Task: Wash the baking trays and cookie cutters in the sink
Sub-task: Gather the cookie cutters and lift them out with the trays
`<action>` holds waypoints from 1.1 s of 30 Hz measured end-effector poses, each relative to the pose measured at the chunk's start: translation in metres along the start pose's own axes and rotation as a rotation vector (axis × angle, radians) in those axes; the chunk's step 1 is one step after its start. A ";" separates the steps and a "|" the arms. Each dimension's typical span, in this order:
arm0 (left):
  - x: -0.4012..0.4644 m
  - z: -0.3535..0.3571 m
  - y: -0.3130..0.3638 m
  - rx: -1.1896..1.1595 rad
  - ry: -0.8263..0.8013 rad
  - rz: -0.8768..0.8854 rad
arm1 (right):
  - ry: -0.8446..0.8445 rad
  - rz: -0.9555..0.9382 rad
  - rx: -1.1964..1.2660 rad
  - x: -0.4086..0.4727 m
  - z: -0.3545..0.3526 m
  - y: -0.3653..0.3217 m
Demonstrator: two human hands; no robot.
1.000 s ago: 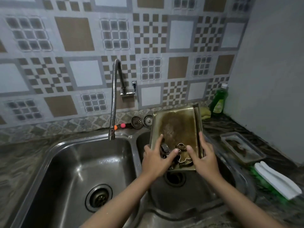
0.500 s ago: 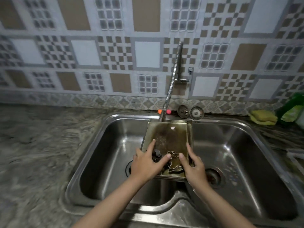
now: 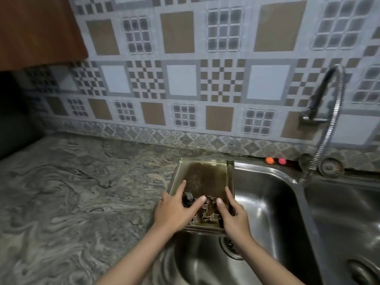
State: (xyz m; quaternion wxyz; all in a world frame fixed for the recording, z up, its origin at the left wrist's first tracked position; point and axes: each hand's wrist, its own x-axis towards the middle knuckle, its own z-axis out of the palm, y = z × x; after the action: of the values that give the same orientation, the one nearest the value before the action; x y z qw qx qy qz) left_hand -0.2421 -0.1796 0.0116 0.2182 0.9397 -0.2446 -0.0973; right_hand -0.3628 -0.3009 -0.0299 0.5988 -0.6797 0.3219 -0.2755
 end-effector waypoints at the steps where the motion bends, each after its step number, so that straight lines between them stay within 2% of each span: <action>1: 0.012 -0.010 -0.013 0.009 0.009 -0.002 | -0.001 -0.002 0.013 0.007 0.020 -0.004; 7: 0.093 -0.065 -0.079 0.066 0.010 0.075 | 0.041 0.001 0.139 0.045 0.125 -0.026; 12: 0.152 -0.081 -0.108 0.086 -0.063 0.124 | 0.097 0.057 0.148 0.079 0.176 -0.034; 18: 0.197 -0.074 -0.111 0.129 -0.091 0.137 | 0.058 0.143 0.015 0.120 0.191 -0.023; 27: 0.227 -0.058 -0.102 0.157 -0.087 0.136 | -0.016 0.149 -0.231 0.168 0.190 0.004; 31: 0.225 -0.065 -0.099 -0.019 -0.140 0.088 | 0.056 0.068 -0.300 0.163 0.192 0.000; 33: 0.225 -0.075 -0.097 -0.120 -0.151 0.096 | 0.144 -0.001 -0.239 0.157 0.191 -0.015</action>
State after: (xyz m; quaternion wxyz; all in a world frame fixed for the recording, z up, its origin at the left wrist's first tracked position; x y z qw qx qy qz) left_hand 0.0138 -0.1889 0.0163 0.2595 0.9022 -0.2988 -0.1716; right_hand -0.1155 -0.2982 -0.0416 0.4888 -0.7246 0.3943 -0.2838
